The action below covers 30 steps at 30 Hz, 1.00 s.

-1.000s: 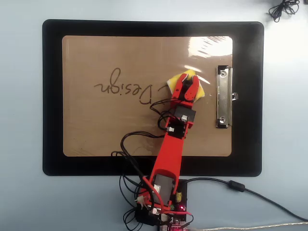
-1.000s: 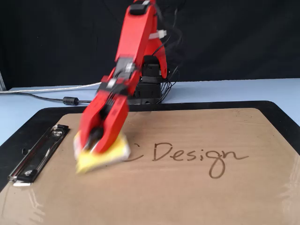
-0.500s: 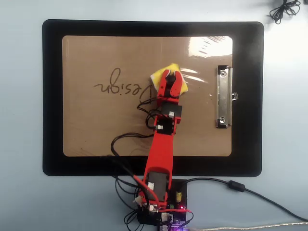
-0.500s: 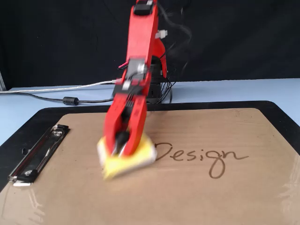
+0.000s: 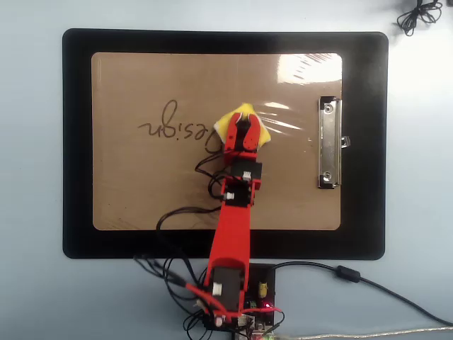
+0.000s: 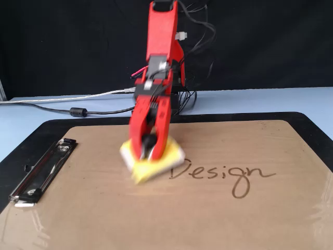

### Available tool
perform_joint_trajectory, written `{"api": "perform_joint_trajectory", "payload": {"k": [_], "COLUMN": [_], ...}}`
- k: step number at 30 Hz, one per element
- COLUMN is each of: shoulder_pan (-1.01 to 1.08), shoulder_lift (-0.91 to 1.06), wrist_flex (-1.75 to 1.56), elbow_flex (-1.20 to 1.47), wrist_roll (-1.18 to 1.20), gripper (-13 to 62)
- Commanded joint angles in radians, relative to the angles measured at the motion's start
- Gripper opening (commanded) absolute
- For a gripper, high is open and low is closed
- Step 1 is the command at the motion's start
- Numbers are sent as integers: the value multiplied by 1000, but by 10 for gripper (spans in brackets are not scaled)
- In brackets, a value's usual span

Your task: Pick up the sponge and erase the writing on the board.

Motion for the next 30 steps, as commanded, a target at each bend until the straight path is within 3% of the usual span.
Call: {"api": "perform_joint_trajectory", "payload": {"k": [1,3,8,10,15,16,18,22,24,26,30], "shoulder_pan": [-9,-14,-15,-23,-35,-38,-49,-87,-92,-103,-117], "shoulder_lift": [-64,57,568,497,-38,-32,84,569,676,575,100], "wrist_flex": [-25,-32,15,12,-26,-15,11,120,186,181,74], "elbow_flex": [-34,135,580,531,21,-2,121,491,532,482,112], "wrist_roll": [-21,-23,-23,-23,-18,-17,-18,-23,-26,-28,-26], "gripper": [-79,-80,-80,-79,-79,-79,-79,-79,-79,-79,-80]}}
